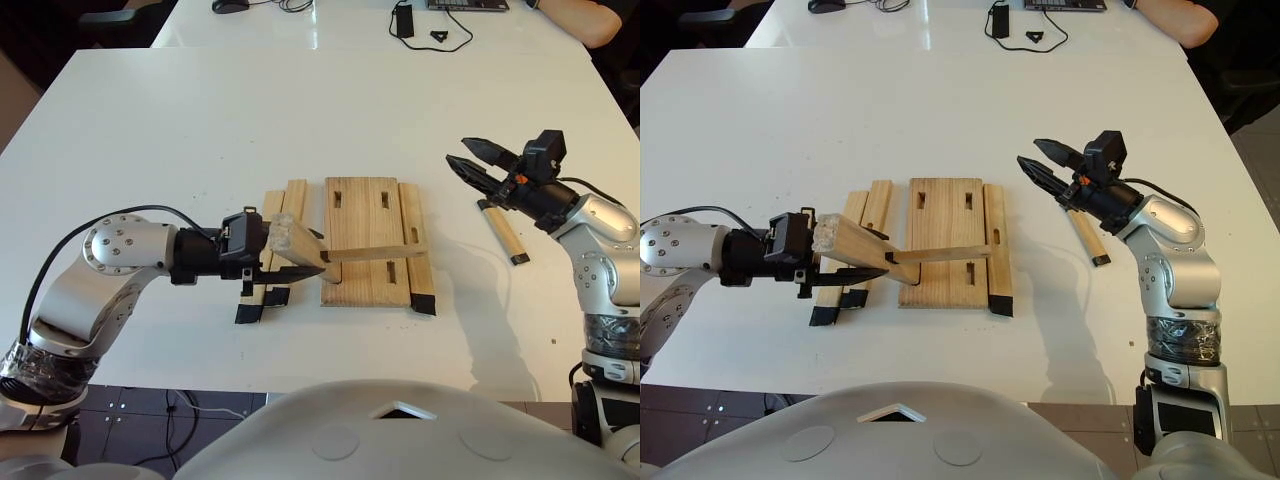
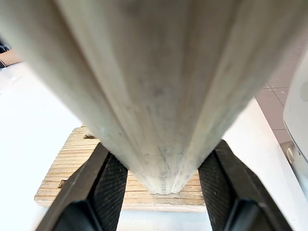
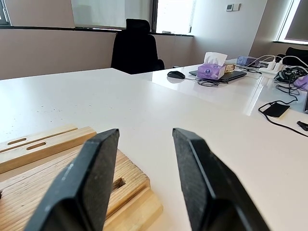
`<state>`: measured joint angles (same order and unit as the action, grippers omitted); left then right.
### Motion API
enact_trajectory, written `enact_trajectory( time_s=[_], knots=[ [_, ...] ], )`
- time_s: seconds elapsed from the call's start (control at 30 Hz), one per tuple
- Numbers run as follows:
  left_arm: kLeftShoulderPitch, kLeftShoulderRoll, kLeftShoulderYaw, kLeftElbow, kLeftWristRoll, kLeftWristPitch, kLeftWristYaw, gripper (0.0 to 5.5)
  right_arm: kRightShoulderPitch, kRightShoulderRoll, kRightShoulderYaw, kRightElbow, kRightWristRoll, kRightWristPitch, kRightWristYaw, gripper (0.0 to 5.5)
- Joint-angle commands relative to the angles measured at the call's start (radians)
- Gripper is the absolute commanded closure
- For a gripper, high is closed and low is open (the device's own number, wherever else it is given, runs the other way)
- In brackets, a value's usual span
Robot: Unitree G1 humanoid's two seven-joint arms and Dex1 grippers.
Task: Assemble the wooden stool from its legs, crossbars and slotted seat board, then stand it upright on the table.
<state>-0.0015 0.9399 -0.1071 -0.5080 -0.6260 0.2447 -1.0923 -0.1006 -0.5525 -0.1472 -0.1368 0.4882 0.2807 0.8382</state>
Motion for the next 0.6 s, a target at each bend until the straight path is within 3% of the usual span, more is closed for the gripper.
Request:
enact_trajectory(
  time_s=[0.03,0.4,0.6],
  knots=[
    [0.02,0.073,-0.103,0.109,0.196,0.121,0.028,3.46,0.011,0.01,0.007,0.013,-0.027,-0.018,-0.02,3.46],
    [-0.099,0.035,0.005,0.139,0.137,0.2,0.029,1.8,0.031,0.027,0.004,0.031,-0.046,-0.042,-0.039,3.46],
    [0.075,0.085,0.177,0.056,0.108,0.243,0.037,1.8,0.055,0.025,-0.008,0.026,-0.049,-0.051,-0.044,3.46]
  ],
)
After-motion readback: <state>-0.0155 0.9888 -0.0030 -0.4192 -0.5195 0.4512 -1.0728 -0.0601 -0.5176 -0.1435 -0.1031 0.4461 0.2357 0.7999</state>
